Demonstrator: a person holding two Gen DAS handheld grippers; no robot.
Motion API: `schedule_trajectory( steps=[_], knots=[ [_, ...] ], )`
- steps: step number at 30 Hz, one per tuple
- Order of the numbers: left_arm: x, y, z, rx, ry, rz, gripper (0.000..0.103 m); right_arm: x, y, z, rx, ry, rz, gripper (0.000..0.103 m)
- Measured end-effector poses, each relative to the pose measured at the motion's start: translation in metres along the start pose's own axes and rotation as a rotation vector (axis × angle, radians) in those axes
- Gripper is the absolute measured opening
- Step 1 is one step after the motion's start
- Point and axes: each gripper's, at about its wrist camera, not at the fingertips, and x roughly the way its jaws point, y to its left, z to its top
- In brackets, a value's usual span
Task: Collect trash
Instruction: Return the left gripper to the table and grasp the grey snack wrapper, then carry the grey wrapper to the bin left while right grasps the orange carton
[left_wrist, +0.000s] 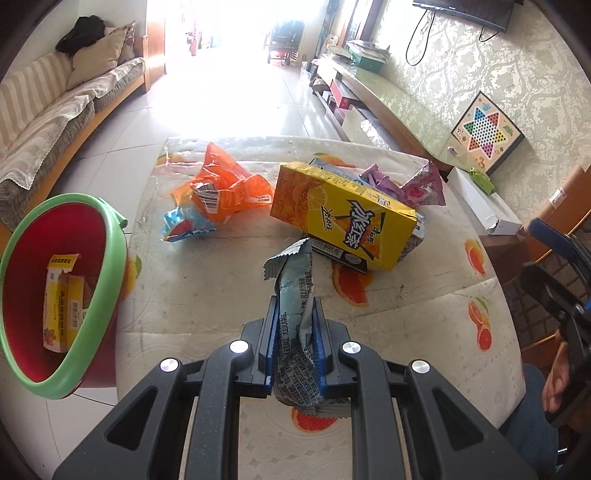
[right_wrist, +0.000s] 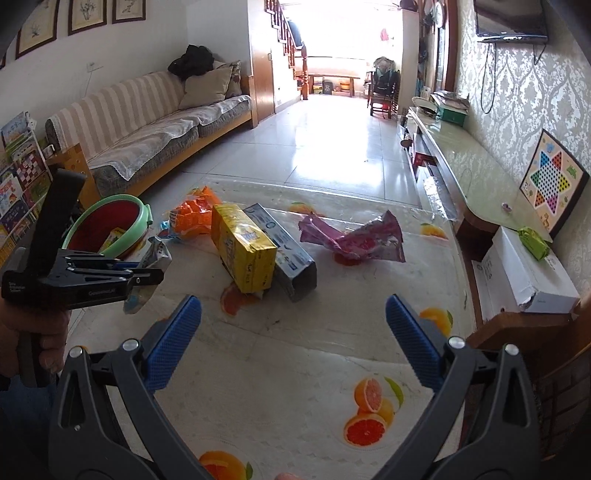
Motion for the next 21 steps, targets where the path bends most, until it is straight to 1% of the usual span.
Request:
schedule_trajectory(
  steps=[3,5,8,12,14,17,20,21],
  knots=[
    [-0.015,0.012,-0.007,-0.021,-0.030,-0.004,0.014,0.023,0.022,0.020,-0.097,0.012,0.006,0.098],
    [-0.024,0.022,-0.012,-0.052,-0.044,-0.015,0.015,0.042,0.036,0.030,-0.171,0.030,0.007,0.098],
    [-0.035,0.035,-0.024,-0.092,-0.065,-0.020,0.015,0.072,0.052,0.040,-0.237,0.055,0.006,0.098],
    [-0.049,0.049,-0.038,-0.124,-0.095,-0.018,0.017,0.110,0.061,0.045,-0.288,0.108,-0.022,0.098],
    [-0.057,0.058,-0.043,-0.138,-0.107,-0.014,0.017,0.123,0.063,0.046,-0.282,0.137,-0.015,0.098],
    [-0.067,0.072,-0.050,-0.162,-0.123,-0.009,0.018,0.134,0.067,0.045,-0.278,0.172,-0.010,0.098],
    [-0.073,0.081,-0.054,-0.178,-0.138,-0.005,0.018,0.140,0.073,0.042,-0.304,0.196,-0.018,0.097],
    [-0.075,0.083,-0.054,-0.181,-0.143,-0.005,0.018,0.140,0.074,0.041,-0.310,0.203,-0.019,0.092]
  ],
)
